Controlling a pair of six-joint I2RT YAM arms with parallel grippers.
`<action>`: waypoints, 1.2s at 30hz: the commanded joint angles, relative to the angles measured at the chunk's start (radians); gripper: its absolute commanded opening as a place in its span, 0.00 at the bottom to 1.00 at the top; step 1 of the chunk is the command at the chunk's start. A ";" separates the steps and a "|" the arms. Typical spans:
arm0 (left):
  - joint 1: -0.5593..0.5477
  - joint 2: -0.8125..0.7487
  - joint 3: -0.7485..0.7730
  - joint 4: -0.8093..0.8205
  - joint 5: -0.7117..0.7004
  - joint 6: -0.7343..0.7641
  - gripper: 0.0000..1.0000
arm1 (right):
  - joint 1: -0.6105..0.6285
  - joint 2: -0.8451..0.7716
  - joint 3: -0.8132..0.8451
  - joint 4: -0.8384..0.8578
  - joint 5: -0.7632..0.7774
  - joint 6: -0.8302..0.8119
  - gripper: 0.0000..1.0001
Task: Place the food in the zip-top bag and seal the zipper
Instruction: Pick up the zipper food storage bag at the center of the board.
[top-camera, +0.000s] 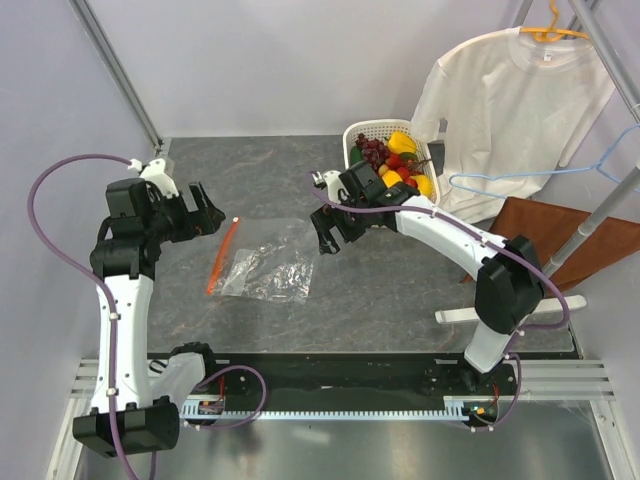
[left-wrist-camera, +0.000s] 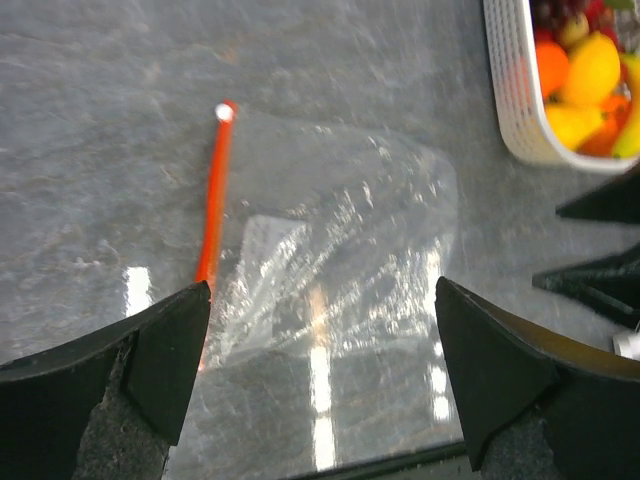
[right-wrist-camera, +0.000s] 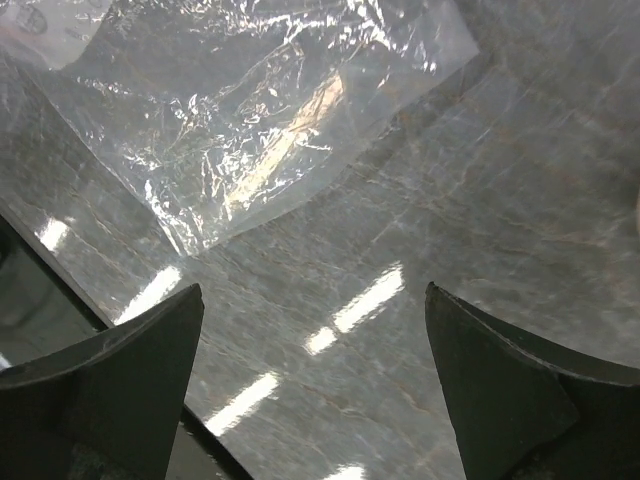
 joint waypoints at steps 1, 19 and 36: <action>0.006 -0.084 -0.051 0.160 -0.152 -0.126 1.00 | 0.007 0.031 -0.066 0.148 -0.036 0.225 0.98; 0.050 -0.075 -0.200 0.208 -0.144 -0.052 1.00 | 0.011 0.293 -0.080 0.349 -0.127 0.411 0.84; 0.311 0.421 -0.133 0.099 0.425 0.101 0.74 | -0.056 0.367 -0.112 0.300 -0.061 0.243 0.00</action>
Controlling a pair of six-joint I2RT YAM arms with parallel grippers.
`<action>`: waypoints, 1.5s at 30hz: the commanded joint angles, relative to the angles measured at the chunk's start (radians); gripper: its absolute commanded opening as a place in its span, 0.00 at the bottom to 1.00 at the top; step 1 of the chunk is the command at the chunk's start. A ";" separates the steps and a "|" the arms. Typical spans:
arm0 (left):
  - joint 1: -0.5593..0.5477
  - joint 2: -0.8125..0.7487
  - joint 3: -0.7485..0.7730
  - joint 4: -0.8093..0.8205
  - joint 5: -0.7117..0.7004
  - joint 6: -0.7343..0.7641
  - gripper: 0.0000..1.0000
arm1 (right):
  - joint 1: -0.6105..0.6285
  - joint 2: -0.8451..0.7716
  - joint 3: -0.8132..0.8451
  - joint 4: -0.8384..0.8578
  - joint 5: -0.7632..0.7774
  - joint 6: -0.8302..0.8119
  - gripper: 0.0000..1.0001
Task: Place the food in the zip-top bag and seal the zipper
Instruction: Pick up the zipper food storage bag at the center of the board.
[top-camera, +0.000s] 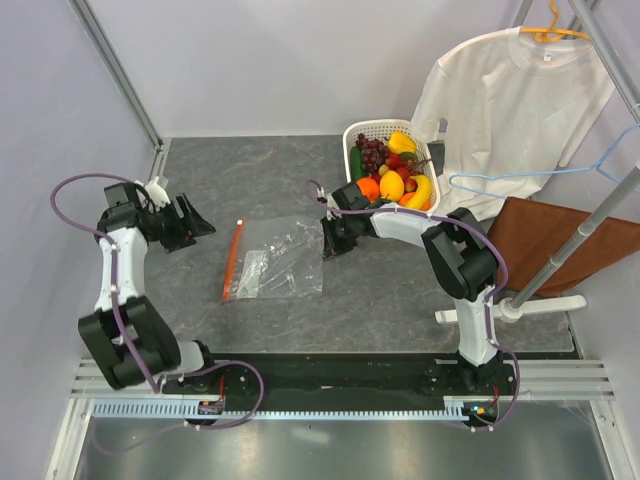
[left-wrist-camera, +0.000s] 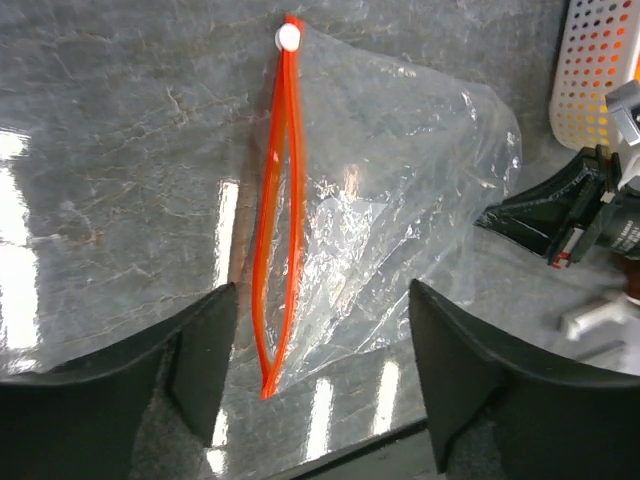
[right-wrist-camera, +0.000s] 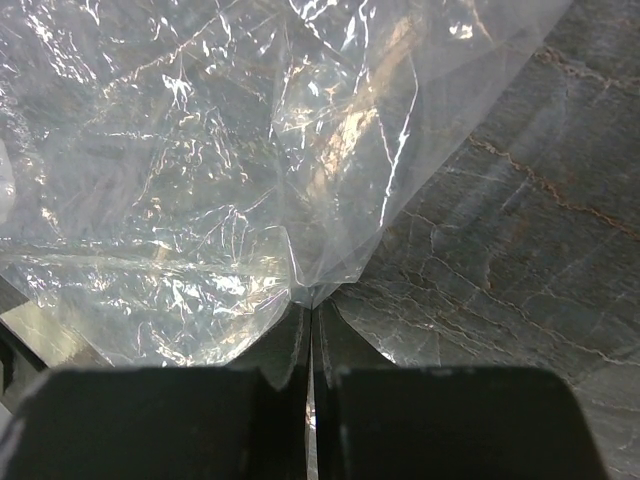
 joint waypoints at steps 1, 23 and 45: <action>0.080 0.159 0.005 -0.008 0.201 0.035 0.72 | -0.010 0.047 -0.029 -0.012 0.027 -0.034 0.00; 0.088 0.472 -0.090 -0.005 0.142 0.024 0.52 | -0.049 0.081 -0.083 -0.004 -0.001 0.003 0.00; -0.024 0.415 -0.158 0.107 0.498 0.030 0.24 | -0.049 0.059 -0.109 0.055 -0.036 -0.016 0.00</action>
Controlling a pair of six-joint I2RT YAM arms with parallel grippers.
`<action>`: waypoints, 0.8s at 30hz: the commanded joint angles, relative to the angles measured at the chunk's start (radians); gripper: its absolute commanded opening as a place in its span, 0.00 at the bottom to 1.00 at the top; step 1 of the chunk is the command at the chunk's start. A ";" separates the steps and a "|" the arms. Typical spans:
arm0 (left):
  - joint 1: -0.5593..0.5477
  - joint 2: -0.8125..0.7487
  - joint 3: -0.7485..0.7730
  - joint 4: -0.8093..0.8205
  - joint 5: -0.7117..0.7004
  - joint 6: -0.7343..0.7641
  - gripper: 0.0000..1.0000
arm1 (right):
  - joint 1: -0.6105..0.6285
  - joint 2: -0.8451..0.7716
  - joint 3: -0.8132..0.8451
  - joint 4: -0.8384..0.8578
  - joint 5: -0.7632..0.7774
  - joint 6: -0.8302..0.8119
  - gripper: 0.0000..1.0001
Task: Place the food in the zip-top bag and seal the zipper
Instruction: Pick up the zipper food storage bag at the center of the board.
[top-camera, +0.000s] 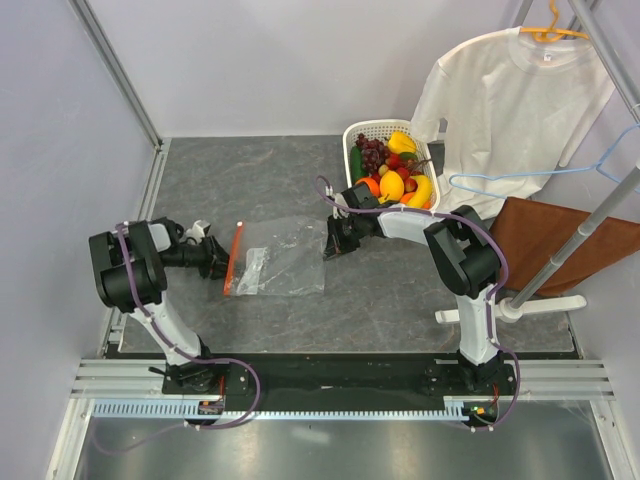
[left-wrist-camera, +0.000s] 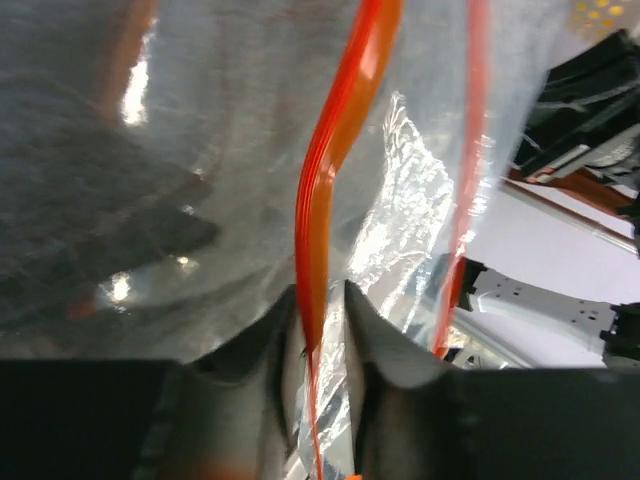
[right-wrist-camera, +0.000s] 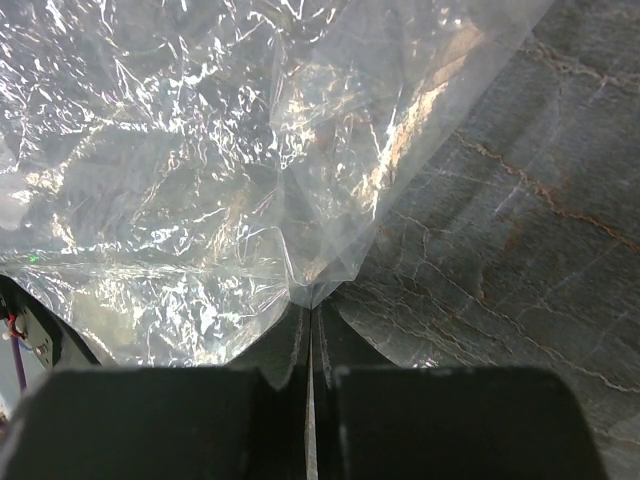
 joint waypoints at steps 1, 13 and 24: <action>0.000 -0.204 -0.015 0.055 0.118 0.016 0.16 | 0.003 0.046 -0.048 -0.041 0.100 -0.050 0.00; -0.148 -0.708 0.293 -0.179 -0.514 0.139 0.02 | -0.026 -0.200 0.275 -0.363 0.031 -0.323 0.88; -0.582 -0.565 0.359 -0.247 -1.061 0.203 0.02 | -0.034 -0.214 0.289 -0.253 -0.162 0.002 0.90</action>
